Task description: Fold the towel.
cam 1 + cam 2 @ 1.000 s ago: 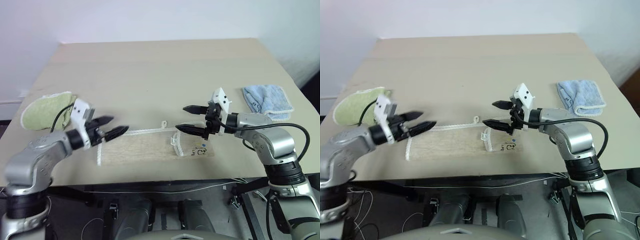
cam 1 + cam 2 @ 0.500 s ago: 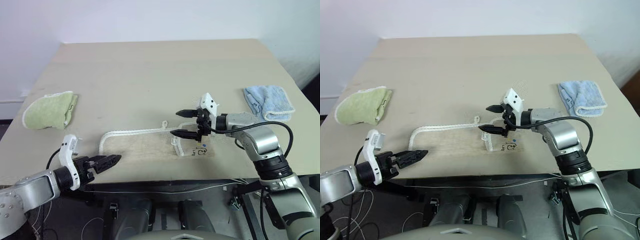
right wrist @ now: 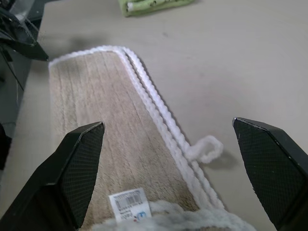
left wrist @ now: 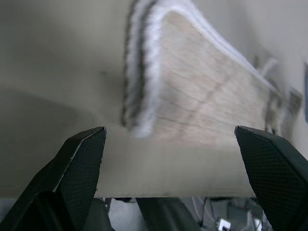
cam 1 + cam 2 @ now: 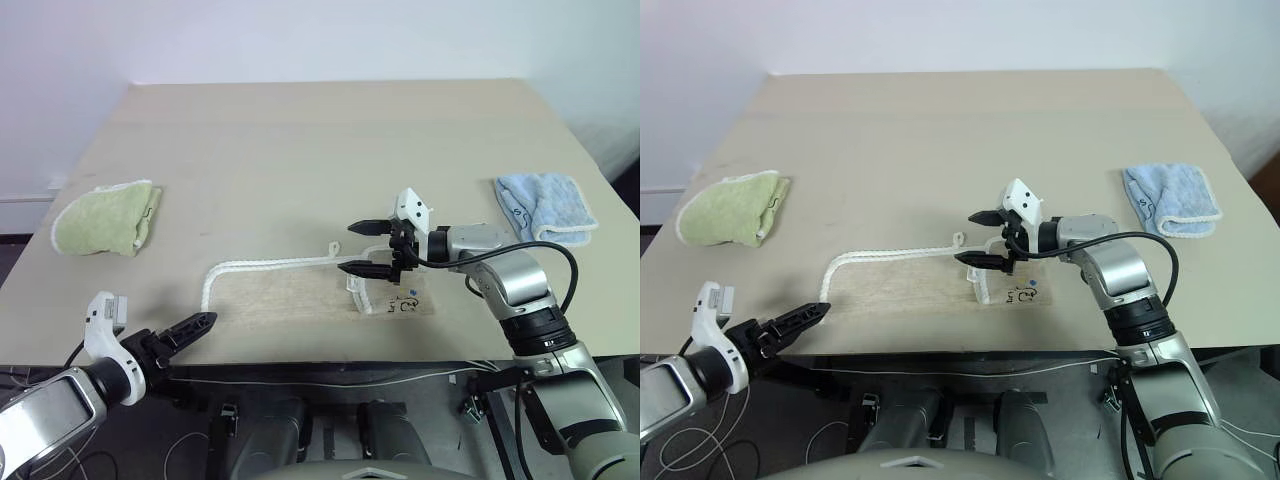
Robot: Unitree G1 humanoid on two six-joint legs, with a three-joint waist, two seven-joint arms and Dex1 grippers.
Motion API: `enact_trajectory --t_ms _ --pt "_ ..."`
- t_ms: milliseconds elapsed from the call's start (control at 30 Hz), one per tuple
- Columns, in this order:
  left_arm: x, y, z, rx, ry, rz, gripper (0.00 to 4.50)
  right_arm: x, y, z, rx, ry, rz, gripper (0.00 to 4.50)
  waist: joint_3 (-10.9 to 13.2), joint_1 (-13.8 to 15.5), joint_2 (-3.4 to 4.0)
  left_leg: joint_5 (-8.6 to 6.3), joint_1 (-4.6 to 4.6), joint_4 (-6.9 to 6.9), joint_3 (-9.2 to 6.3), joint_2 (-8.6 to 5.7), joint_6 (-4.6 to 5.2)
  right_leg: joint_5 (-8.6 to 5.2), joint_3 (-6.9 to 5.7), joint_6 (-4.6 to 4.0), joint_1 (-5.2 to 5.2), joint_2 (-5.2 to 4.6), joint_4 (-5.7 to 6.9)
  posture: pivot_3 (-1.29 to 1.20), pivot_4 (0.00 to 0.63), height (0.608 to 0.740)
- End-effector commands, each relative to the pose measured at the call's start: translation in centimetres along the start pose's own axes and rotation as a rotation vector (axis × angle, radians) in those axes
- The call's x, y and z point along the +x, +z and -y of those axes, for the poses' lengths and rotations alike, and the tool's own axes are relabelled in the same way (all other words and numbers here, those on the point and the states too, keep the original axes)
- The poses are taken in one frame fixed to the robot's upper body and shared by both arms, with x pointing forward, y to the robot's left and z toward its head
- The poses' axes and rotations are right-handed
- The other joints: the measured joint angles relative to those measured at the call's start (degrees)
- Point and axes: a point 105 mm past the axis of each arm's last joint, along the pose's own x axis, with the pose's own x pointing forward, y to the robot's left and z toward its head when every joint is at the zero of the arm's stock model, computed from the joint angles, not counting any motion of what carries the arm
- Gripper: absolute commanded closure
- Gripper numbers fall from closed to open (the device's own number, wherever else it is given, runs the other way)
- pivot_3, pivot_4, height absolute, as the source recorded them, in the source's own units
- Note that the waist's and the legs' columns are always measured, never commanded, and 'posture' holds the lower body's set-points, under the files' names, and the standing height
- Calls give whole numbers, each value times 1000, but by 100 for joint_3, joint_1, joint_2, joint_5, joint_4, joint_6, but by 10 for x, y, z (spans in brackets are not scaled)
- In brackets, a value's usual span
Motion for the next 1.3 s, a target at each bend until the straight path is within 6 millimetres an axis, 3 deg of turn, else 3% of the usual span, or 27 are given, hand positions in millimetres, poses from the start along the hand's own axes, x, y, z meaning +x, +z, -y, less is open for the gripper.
enact_trajectory --t_ms 33,300,500,633,967,1300 --pt "4 3 -4 -67 -1 23 8 2 16 1 -56 3 36 16 0 3 0 0 0 -1 0 0 0 0 0 0 0 0 0 0 150 740" --pt "25 3 -1 -99 -39 -17 8 0 13 2 -70 -21 25 16 0 31 14 0 0 2 -1 0 0 -1 -6 0 7 -7 1 0 150 740" --pt "35 6 -11 -148 -32 -40 8 -4 7 3 -77 -46 5 16 -14 57 57 0 1 2 -1 -1 0 -1 -12 0 9 -11 2 0 150 740" --pt "36 5 -14 -164 -46 -53 877 -6 5 3 -81 -58 1 0 -14 59 66 0 2 1 -1 -1 0 -2 -13 -1 10 -13 2 0 150 740" --pt "39 14 -21 -155 -74 -42 4379 -5 2 4 -94 -66 -5 0 -8 41 61 0 -6 1 -1 -1 1 -4 -12 -1 7 -15 -4 0 150 740" --pt "31 19 -8 -121 -195 -27 4445 -5 2 2 -104 -66 -8 0 -5 -2 56 1 -53 -15 0 0 -1 -8 -11 -8 -59 -10 -3 0 150 740"
